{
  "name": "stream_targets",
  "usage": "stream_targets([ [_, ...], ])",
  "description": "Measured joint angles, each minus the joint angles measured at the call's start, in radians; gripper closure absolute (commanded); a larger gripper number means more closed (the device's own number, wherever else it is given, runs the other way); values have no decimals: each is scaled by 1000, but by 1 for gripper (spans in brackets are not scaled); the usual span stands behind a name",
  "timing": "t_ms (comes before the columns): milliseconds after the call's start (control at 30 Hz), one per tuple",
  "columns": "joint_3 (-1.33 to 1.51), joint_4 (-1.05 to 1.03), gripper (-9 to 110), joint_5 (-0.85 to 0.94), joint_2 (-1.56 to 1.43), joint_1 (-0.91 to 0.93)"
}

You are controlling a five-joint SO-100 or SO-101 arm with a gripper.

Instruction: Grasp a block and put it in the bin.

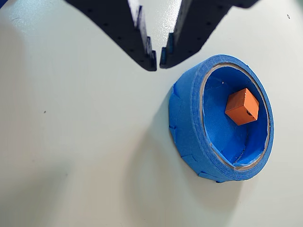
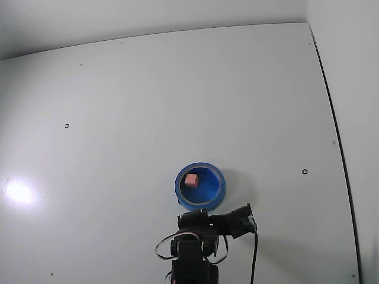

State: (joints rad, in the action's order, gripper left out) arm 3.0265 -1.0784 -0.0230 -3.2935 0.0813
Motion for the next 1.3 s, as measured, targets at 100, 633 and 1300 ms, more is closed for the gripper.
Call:
stream_targets([
  [100, 0, 0, 101, 0, 0, 0],
  [633, 0, 0, 101, 0, 0, 0],
  [1300, 0, 0, 101, 0, 0, 0],
])
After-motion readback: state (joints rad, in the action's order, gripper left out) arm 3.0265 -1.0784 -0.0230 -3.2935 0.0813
